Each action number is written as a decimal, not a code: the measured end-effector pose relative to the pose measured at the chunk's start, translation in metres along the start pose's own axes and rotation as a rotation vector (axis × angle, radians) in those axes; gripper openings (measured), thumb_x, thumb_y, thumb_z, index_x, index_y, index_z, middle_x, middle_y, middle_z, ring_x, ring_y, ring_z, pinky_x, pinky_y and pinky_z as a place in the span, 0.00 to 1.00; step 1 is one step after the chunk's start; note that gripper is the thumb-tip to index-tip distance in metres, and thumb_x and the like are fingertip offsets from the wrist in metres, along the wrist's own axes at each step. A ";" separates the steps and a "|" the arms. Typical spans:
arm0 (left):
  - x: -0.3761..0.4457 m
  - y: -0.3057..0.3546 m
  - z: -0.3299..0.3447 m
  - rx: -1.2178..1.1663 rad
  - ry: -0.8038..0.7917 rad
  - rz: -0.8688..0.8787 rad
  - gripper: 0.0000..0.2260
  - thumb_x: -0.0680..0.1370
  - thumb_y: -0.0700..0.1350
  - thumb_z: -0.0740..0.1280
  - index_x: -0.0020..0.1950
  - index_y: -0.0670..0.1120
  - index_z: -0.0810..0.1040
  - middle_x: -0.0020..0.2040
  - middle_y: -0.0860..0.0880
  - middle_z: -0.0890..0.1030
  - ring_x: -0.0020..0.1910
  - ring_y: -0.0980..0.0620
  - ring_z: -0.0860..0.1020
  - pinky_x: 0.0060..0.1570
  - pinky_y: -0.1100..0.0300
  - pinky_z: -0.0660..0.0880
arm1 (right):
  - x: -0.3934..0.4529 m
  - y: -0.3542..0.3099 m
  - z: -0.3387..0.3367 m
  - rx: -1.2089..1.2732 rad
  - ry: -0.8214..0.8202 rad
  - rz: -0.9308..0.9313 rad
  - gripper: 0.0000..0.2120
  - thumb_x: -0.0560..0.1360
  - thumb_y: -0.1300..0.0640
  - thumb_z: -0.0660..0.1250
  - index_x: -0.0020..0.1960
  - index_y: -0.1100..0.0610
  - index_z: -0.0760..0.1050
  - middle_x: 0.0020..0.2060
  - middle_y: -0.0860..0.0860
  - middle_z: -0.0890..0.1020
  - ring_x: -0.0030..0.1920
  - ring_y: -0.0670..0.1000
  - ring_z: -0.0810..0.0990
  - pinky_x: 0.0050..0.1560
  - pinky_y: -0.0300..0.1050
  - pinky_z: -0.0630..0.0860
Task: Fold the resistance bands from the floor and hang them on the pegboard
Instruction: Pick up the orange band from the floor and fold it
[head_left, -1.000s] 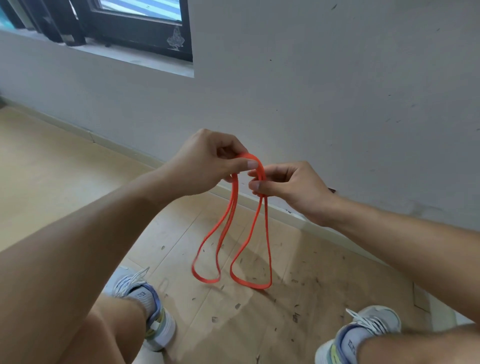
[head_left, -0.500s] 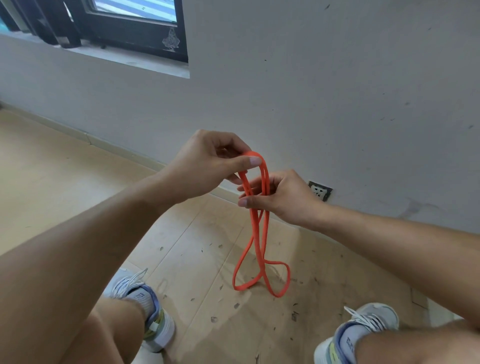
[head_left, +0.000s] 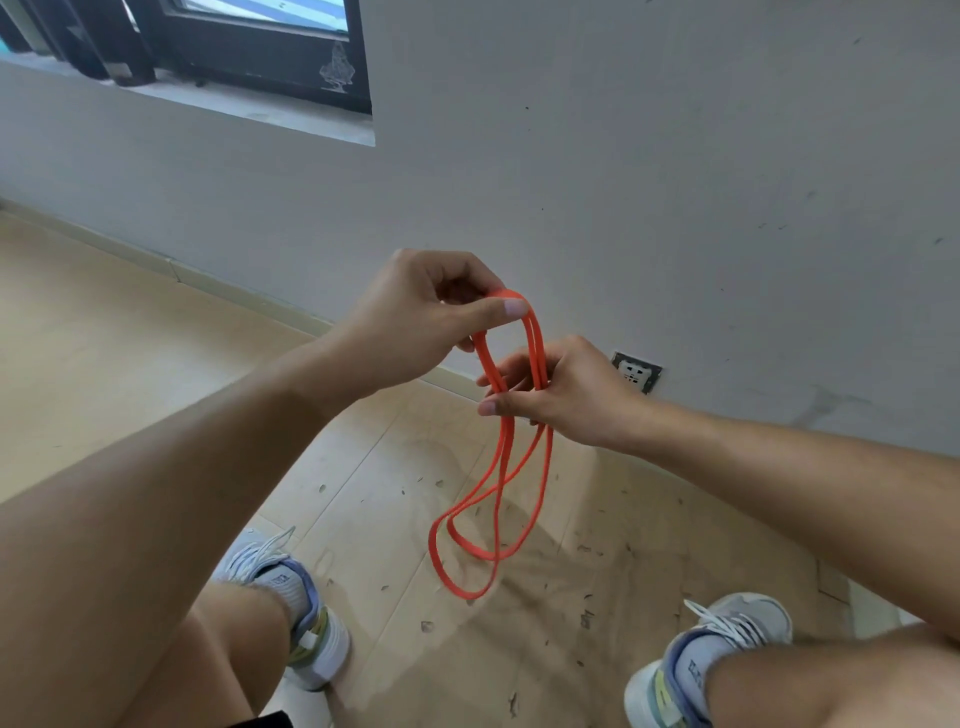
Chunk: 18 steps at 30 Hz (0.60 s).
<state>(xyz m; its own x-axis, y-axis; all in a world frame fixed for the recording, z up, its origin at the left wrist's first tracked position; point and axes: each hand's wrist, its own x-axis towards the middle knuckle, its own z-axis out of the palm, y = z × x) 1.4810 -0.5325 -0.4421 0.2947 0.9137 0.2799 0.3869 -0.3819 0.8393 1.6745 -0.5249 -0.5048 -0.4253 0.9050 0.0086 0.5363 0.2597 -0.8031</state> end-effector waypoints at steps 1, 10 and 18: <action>0.000 0.000 0.000 -0.001 0.000 0.001 0.16 0.72 0.55 0.72 0.49 0.44 0.84 0.41 0.45 0.83 0.38 0.54 0.82 0.40 0.64 0.80 | 0.000 0.000 0.000 0.001 -0.001 0.003 0.10 0.73 0.51 0.78 0.52 0.53 0.86 0.46 0.47 0.88 0.44 0.42 0.86 0.44 0.35 0.80; 0.004 -0.006 -0.009 -0.141 0.061 -0.064 0.13 0.75 0.52 0.71 0.52 0.43 0.83 0.46 0.45 0.84 0.47 0.49 0.84 0.47 0.59 0.83 | 0.001 0.004 0.000 0.051 0.031 0.029 0.04 0.76 0.51 0.75 0.50 0.48 0.84 0.43 0.46 0.87 0.44 0.45 0.87 0.49 0.39 0.83; 0.007 -0.014 -0.017 -0.491 0.089 -0.193 0.15 0.74 0.51 0.69 0.55 0.42 0.80 0.51 0.43 0.81 0.56 0.47 0.83 0.52 0.55 0.82 | 0.004 0.011 -0.007 0.070 0.049 0.108 0.09 0.75 0.55 0.76 0.54 0.46 0.83 0.46 0.47 0.87 0.47 0.47 0.87 0.52 0.43 0.85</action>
<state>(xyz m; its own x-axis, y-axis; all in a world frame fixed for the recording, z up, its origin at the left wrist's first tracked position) 1.4625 -0.5181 -0.4438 0.1746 0.9774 0.1192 -0.0336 -0.1151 0.9928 1.6837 -0.5156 -0.5088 -0.3311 0.9421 -0.0526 0.5242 0.1374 -0.8404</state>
